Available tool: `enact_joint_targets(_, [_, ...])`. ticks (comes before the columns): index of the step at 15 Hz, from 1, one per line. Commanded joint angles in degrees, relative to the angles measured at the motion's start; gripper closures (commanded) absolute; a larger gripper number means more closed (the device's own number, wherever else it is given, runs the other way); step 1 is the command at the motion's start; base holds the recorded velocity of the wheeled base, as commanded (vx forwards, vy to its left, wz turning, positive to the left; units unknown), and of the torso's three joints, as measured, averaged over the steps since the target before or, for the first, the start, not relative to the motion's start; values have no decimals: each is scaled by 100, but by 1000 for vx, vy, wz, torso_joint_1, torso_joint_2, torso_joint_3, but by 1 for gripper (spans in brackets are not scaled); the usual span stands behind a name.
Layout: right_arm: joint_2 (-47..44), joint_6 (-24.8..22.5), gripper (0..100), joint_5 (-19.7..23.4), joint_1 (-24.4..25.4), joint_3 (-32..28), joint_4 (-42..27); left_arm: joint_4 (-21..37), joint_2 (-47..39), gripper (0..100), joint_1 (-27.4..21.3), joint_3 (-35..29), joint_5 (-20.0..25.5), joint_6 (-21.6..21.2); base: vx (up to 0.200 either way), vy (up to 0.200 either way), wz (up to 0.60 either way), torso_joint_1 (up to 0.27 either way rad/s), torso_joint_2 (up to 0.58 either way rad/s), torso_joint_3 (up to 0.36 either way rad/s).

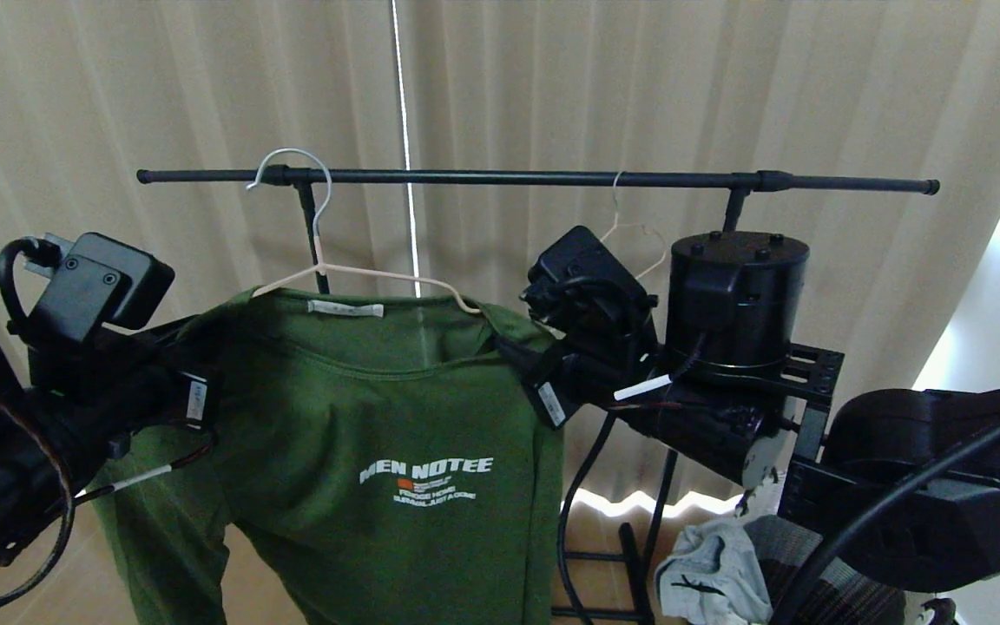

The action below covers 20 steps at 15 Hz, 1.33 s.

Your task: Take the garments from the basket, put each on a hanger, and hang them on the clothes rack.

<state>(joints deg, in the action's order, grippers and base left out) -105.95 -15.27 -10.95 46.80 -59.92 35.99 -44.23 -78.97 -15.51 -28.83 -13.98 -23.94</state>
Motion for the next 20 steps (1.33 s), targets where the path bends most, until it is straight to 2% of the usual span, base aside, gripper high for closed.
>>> enact_joint_targets(1, [-22,-2,0,5,57,-82,31,2,-13,100,-40,18,10,-5,0,0,0,0,0,0])
enact_joint_targets(6, [-216,-2,0,58,57,-459,31,2,4,100,-357,27,1,-5,0,0,0,0,0,0])
enact_joint_targets(7, [-418,-19,0,49,57,-750,22,-7,22,100,-471,35,10,-5,0,0,0,0,0,0])
enact_joint_targets(11, [-717,-283,0,49,13,-1207,5,-77,180,100,-726,132,27,-58,0,0,0,0,0,0])
enact_joint_targets(20, [-761,-345,0,49,22,-1224,14,-209,145,100,-858,132,36,-67,0,0,0,0,0,0])
